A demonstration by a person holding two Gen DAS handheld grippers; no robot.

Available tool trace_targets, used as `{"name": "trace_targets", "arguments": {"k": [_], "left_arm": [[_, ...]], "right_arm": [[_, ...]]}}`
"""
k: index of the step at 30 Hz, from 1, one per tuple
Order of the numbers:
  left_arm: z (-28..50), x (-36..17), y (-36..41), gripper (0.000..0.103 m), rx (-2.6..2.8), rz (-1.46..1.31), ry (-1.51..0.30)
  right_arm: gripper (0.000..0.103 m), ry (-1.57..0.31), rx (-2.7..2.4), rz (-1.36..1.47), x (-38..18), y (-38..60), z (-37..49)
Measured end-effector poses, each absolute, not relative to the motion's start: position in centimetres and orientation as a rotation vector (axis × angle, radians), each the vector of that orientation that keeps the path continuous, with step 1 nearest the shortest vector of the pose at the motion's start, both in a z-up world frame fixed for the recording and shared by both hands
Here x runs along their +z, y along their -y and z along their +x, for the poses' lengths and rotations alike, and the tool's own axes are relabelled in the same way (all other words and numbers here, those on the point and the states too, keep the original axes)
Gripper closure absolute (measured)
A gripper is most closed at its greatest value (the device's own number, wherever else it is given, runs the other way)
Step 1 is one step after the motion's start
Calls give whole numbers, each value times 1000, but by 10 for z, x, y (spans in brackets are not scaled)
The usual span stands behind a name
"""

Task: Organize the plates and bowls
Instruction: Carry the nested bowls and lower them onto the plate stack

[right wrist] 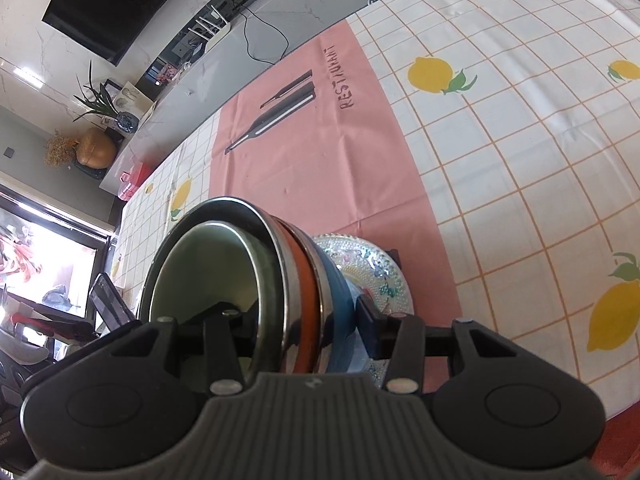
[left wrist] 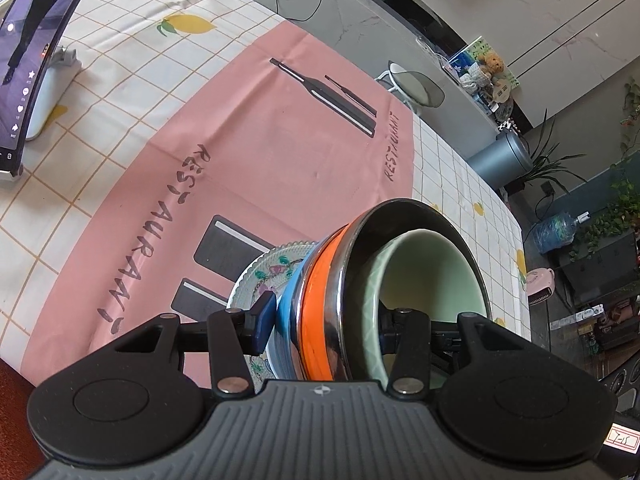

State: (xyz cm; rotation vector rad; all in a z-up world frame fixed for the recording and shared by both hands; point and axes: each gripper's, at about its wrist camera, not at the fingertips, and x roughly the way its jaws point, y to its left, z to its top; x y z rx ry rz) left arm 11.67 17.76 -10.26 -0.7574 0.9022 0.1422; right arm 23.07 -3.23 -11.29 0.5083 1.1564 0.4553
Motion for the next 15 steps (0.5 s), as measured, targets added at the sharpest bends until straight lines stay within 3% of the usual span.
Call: {"name": "trace_targets", "arguments": {"k": [15], "left_arm": [[120, -109, -178, 51, 164, -719, -922]], "right_arm": [[58, -1191, 467, 508, -130, 28, 235]]}}
